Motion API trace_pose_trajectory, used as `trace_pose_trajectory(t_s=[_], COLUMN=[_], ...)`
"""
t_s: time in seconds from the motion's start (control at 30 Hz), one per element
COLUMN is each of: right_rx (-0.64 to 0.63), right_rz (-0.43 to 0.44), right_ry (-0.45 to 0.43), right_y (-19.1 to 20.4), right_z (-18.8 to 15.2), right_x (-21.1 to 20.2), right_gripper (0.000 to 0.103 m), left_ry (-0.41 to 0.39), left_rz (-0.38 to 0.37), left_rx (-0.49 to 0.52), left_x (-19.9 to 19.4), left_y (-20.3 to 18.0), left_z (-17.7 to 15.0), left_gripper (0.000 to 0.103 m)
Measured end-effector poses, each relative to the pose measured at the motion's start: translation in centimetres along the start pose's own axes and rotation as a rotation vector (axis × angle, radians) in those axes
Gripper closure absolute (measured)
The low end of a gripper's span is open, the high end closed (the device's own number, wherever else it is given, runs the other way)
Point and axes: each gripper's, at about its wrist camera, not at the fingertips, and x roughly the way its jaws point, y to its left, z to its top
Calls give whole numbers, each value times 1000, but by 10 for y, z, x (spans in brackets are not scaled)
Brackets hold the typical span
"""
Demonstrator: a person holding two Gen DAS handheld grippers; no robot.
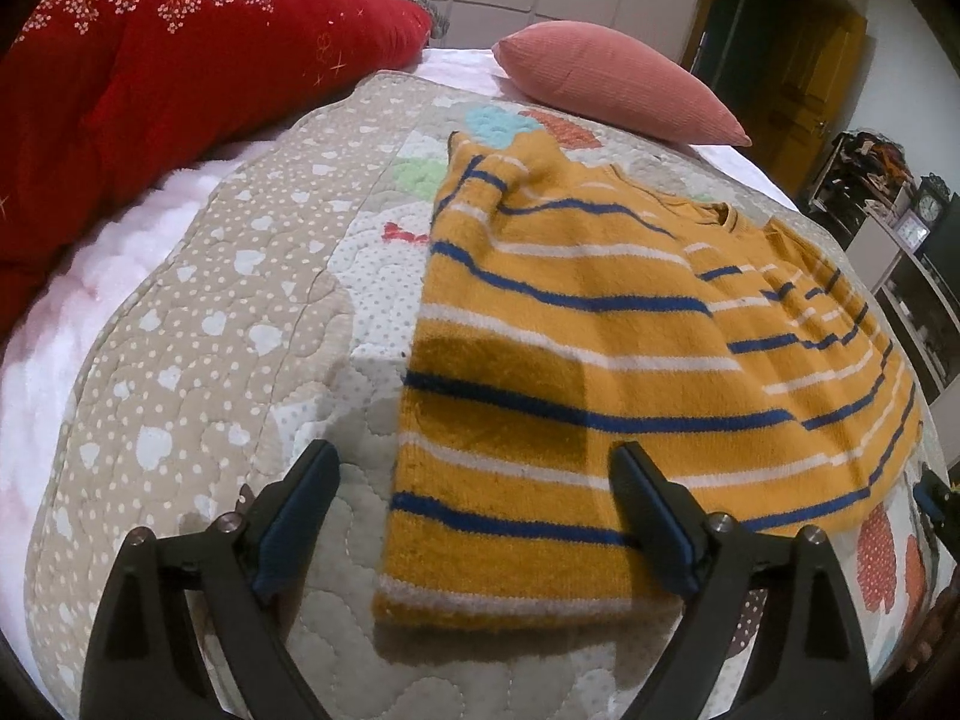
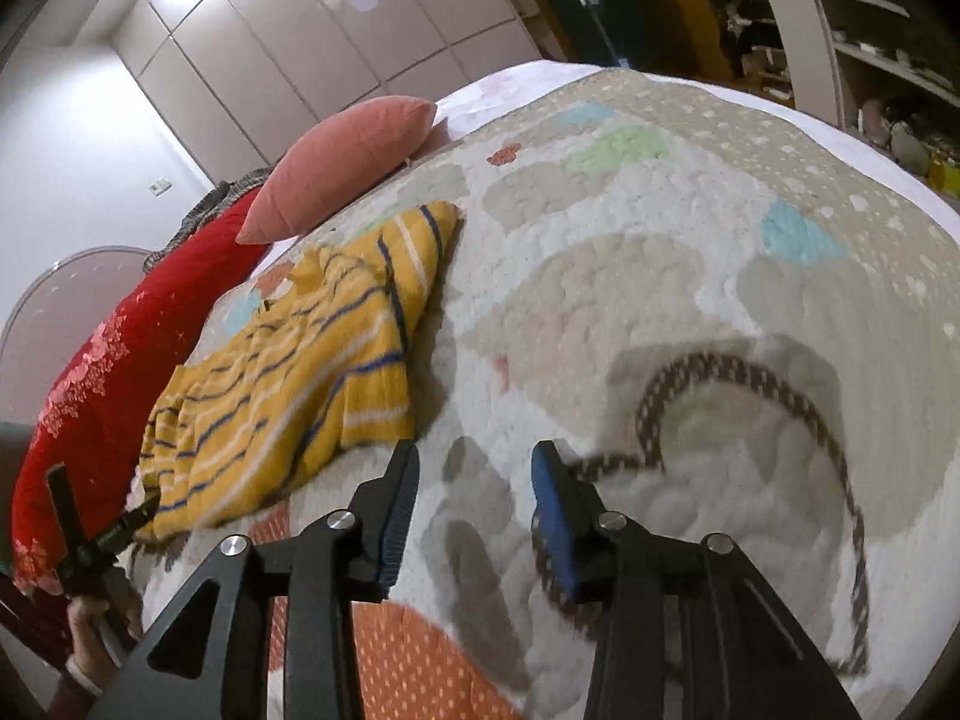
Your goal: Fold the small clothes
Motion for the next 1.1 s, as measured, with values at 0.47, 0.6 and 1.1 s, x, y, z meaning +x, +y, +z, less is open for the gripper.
trace_pose_trajectory(t_s=[0.47,0.6,1.1], right_rx=[-69,-109,-147], right_rz=[-27,-50,-71], right_ry=[-64,-82,-102], right_y=[5,11,15], right_z=[-16,-20,-24], right_x=[5,6,8], right_gripper=[41,37,34], left_ry=[-25,-28,-31], left_rz=[-14,-17,-19], left_rx=[-7,-9,-11], left_x=[-6,-6,-8], left_y=[3,3,3], left_z=[-4,-5,-6], left_gripper=[11,11,11])
